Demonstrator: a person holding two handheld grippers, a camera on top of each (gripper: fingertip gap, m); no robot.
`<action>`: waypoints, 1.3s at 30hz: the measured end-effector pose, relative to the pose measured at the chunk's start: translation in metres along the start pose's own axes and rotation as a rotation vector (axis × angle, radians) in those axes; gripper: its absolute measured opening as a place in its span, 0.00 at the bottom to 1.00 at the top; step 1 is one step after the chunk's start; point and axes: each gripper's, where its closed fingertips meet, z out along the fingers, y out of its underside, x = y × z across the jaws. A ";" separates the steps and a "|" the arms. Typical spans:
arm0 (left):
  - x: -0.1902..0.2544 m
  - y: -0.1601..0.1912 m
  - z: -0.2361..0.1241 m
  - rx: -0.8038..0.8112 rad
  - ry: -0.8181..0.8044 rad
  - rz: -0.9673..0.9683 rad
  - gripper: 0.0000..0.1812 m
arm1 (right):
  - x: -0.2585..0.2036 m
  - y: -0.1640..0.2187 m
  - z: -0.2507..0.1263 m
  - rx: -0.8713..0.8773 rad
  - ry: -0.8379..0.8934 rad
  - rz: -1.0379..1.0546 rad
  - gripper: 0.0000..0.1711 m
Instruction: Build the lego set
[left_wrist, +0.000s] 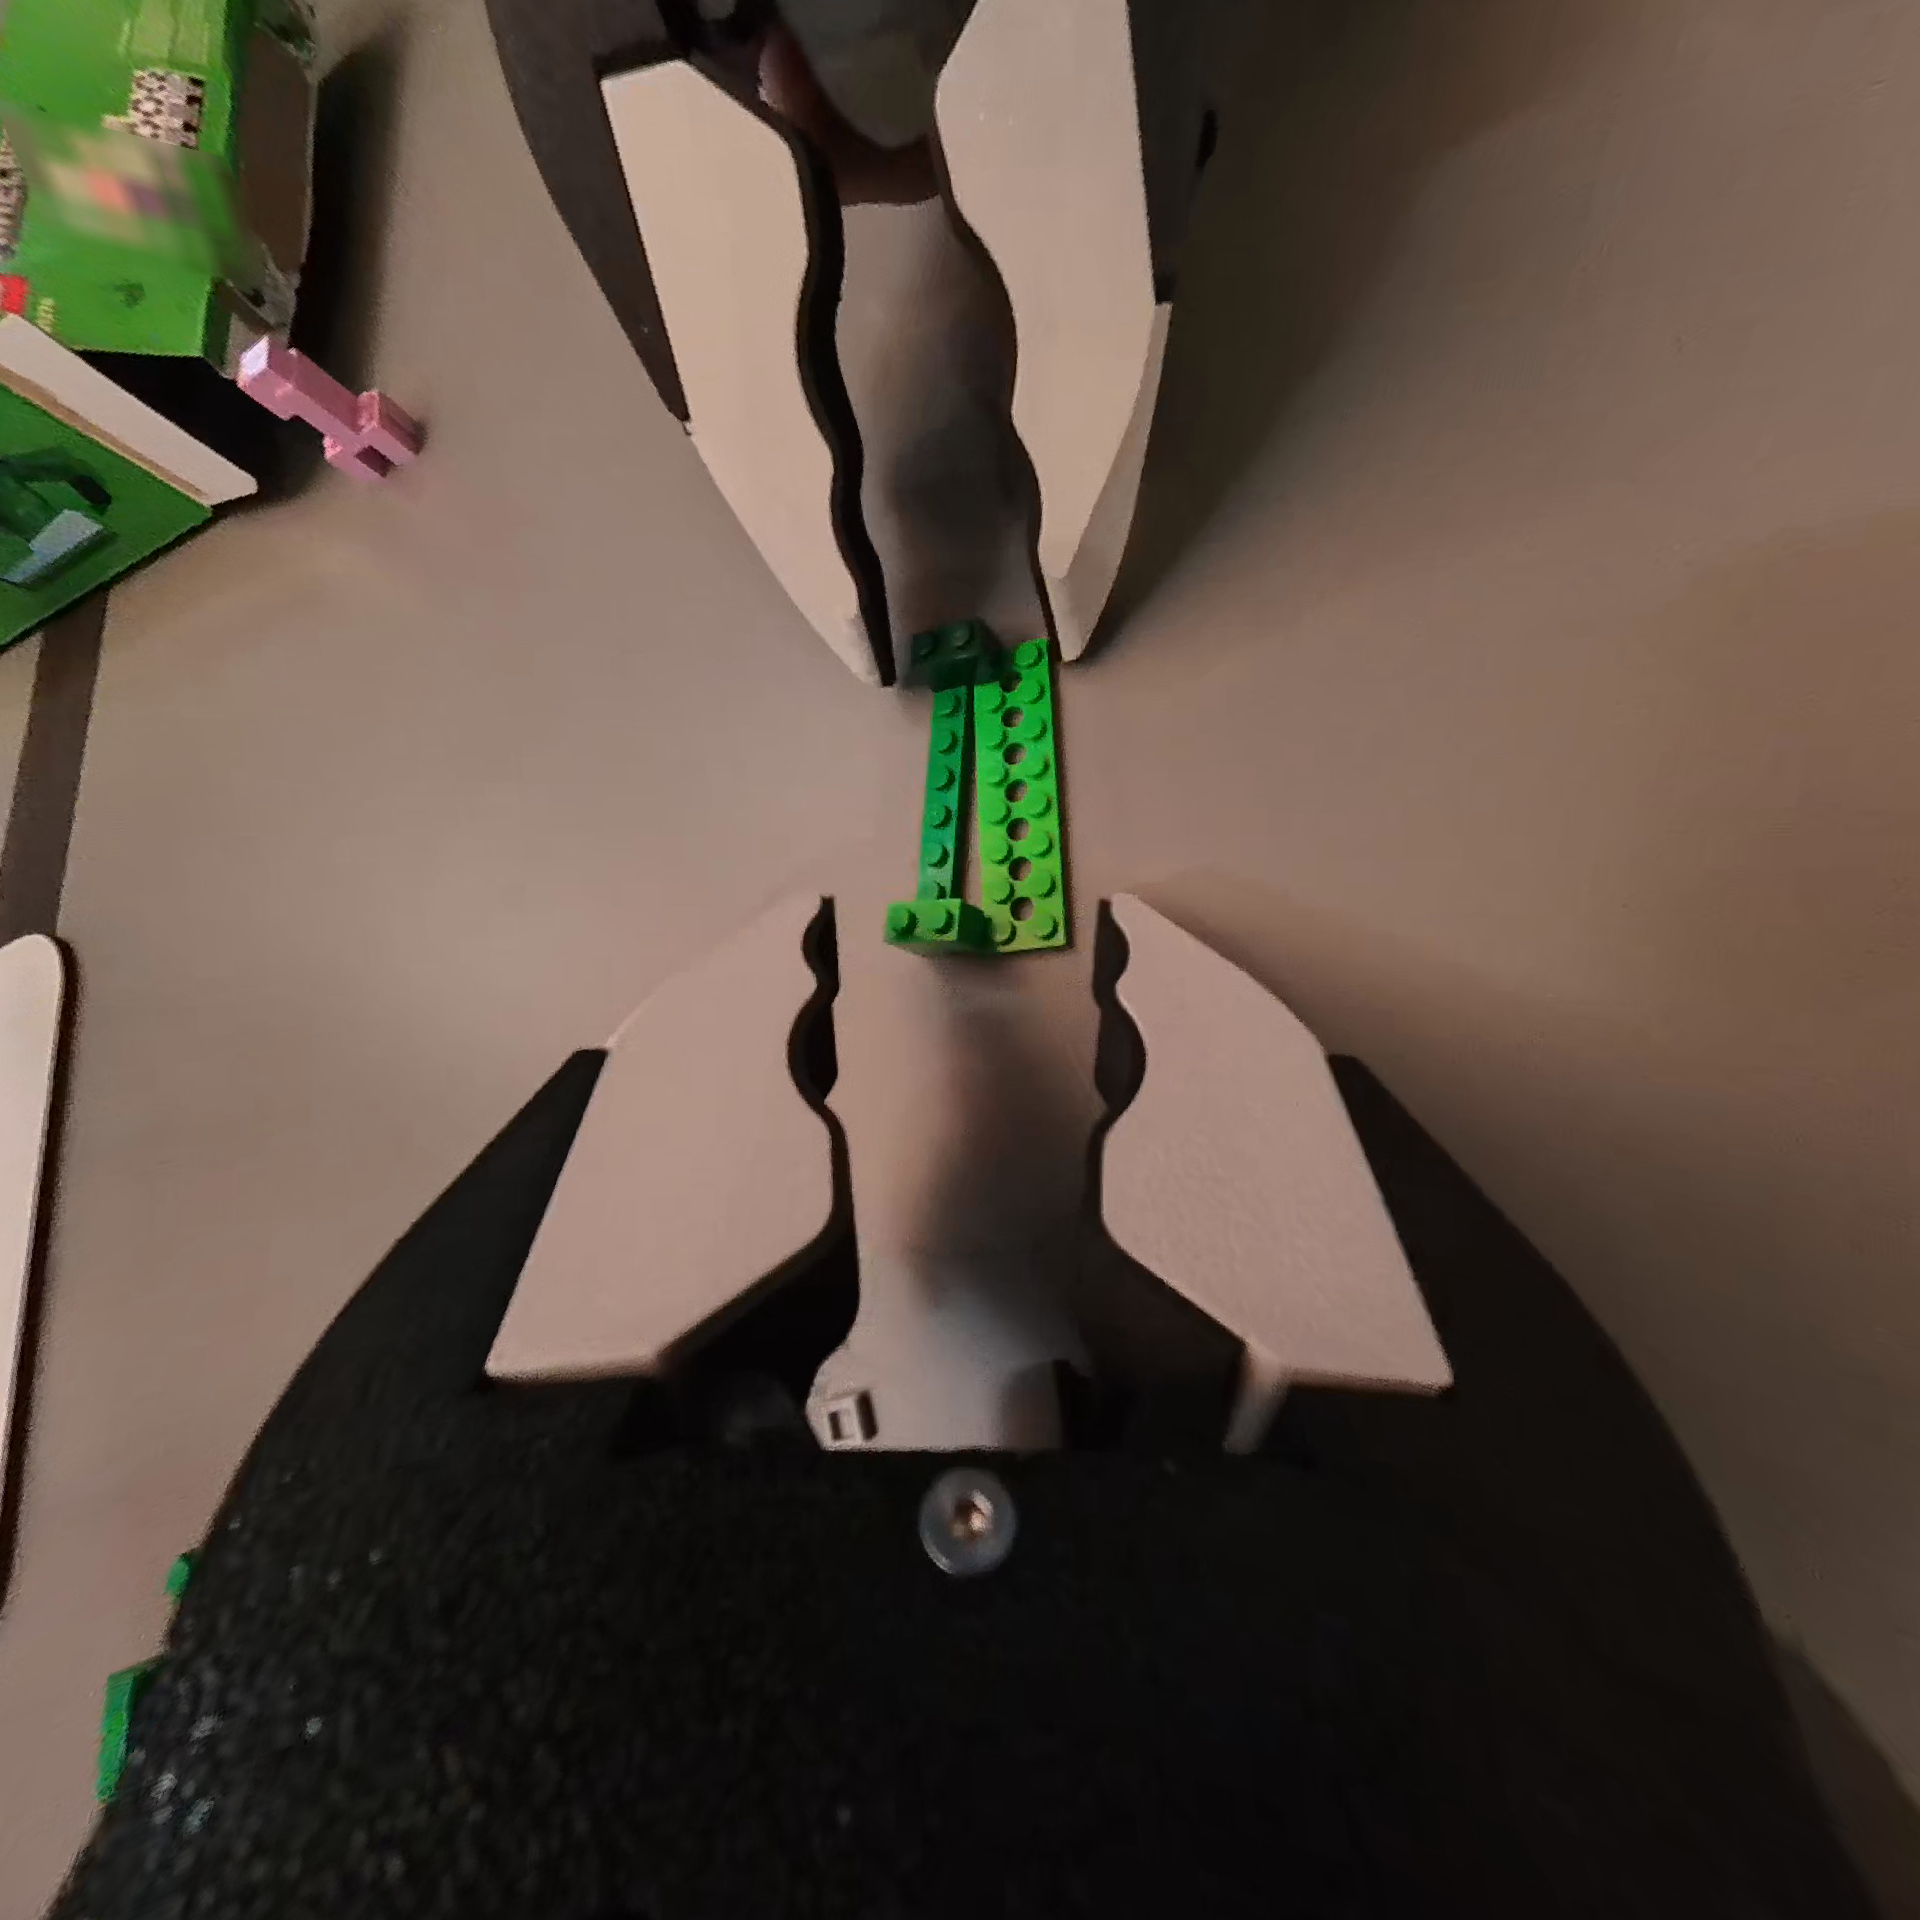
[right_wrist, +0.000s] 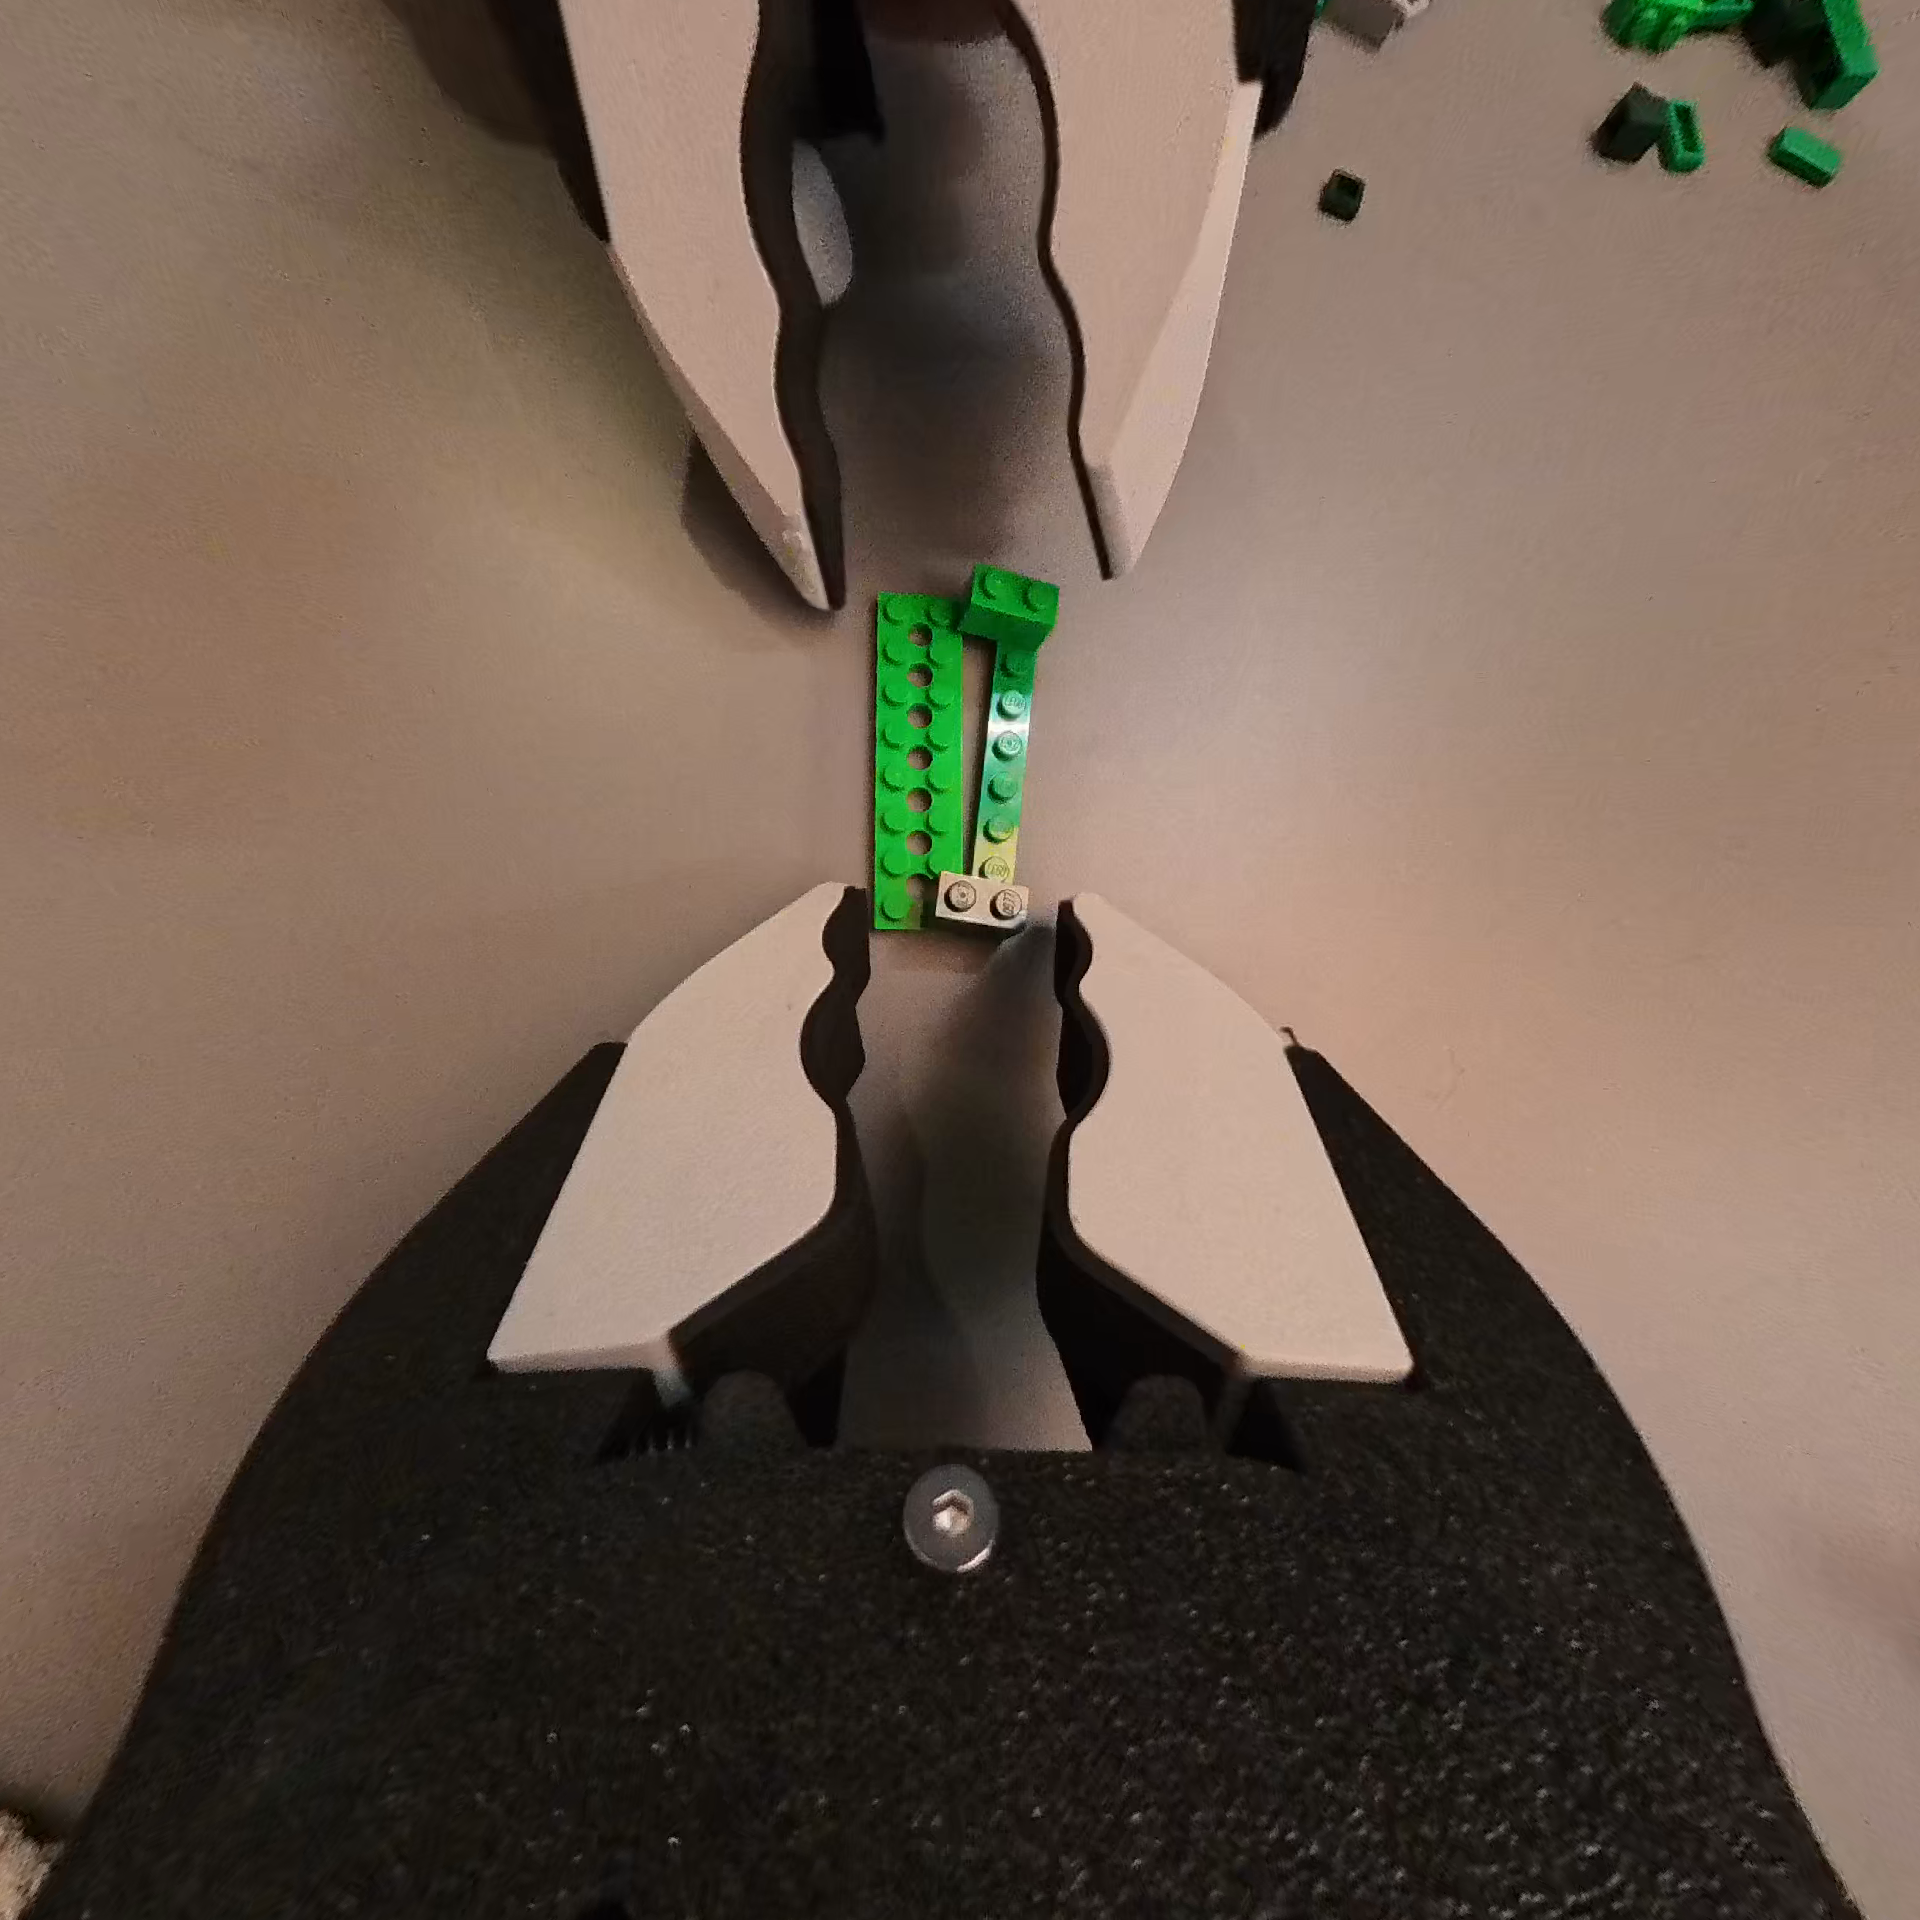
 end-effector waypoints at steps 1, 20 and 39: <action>0.001 0.000 0.001 -0.007 0.009 -0.003 0.25 | 0.000 0.001 0.000 -0.001 0.000 0.002 0.20; 0.003 0.003 0.004 -0.048 0.035 -0.022 0.17 | 0.001 -0.001 0.003 0.020 -0.012 -0.001 0.17; -0.011 -0.003 -0.011 -0.013 -0.136 -0.007 0.18 | 0.013 -0.009 0.000 0.037 0.047 0.079 0.14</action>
